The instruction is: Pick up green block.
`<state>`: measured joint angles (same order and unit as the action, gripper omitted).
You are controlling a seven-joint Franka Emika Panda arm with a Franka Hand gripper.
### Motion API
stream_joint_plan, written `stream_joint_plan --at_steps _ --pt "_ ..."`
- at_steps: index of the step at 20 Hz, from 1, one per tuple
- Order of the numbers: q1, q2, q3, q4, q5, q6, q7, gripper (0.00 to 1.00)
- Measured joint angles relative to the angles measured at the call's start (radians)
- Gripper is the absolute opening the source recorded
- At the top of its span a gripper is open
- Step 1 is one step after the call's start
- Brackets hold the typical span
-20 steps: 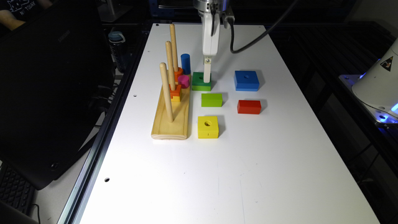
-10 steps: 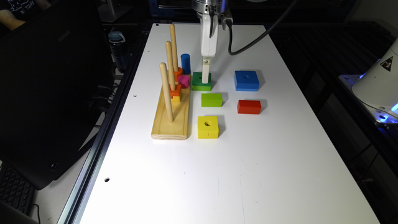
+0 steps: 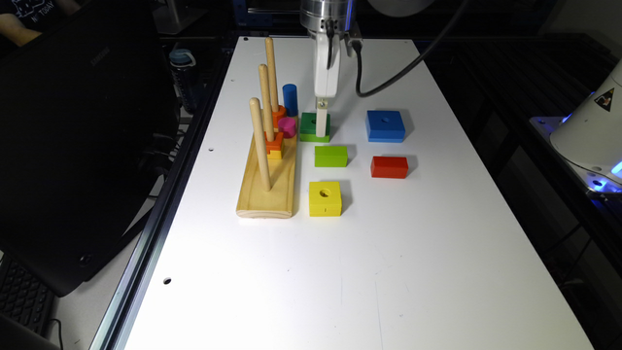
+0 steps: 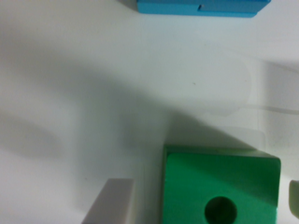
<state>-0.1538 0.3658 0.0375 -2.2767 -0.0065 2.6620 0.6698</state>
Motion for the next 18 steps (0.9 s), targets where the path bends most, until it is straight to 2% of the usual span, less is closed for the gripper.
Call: stream_joint_plan --at_steps 13,18 --pt "0.000 0.003 0.003 0.004 0.0000 0.000 0.000 1.00" --pt "0.000 0.051 0.004 0.017 0.0000 0.033 0.001 1.00"
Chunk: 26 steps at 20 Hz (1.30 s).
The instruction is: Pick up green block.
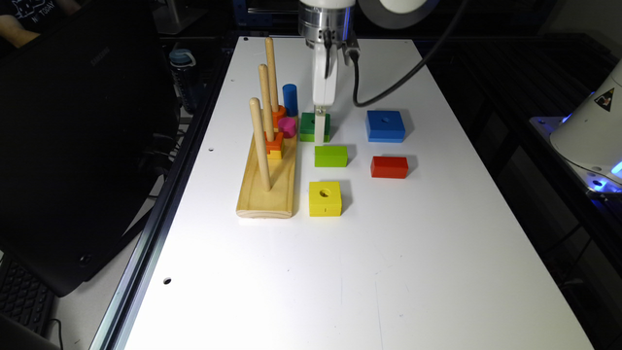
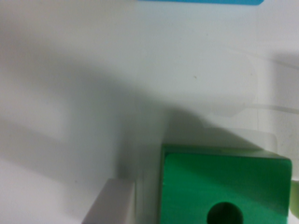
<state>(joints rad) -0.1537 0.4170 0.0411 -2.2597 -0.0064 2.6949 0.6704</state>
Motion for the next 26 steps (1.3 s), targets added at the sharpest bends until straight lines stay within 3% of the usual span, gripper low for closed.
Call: stream_joint_plan --at_steps 4,26 --pt "0.000 0.010 0.001 0.012 0.0000 0.000 0.000 1.00" --pt "0.000 0.015 0.006 0.016 0.0000 0.001 0.003 1.00"
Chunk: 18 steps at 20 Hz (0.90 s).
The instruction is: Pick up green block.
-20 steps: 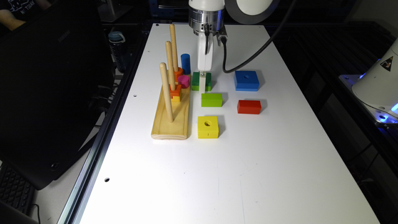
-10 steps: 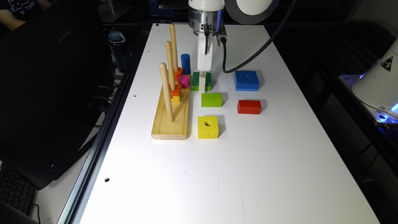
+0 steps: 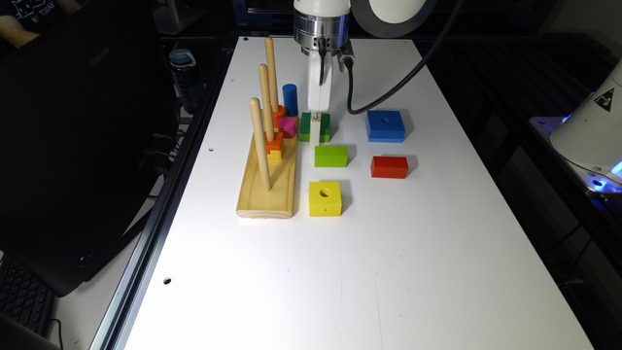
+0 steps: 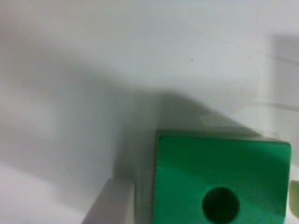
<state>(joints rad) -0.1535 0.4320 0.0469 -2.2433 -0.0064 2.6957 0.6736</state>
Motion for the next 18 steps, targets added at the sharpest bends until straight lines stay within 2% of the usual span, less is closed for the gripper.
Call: stream_joint_plan --at_steps 18 --pt "0.000 0.010 0.001 0.006 0.0000 0.004 0.001 1.00"
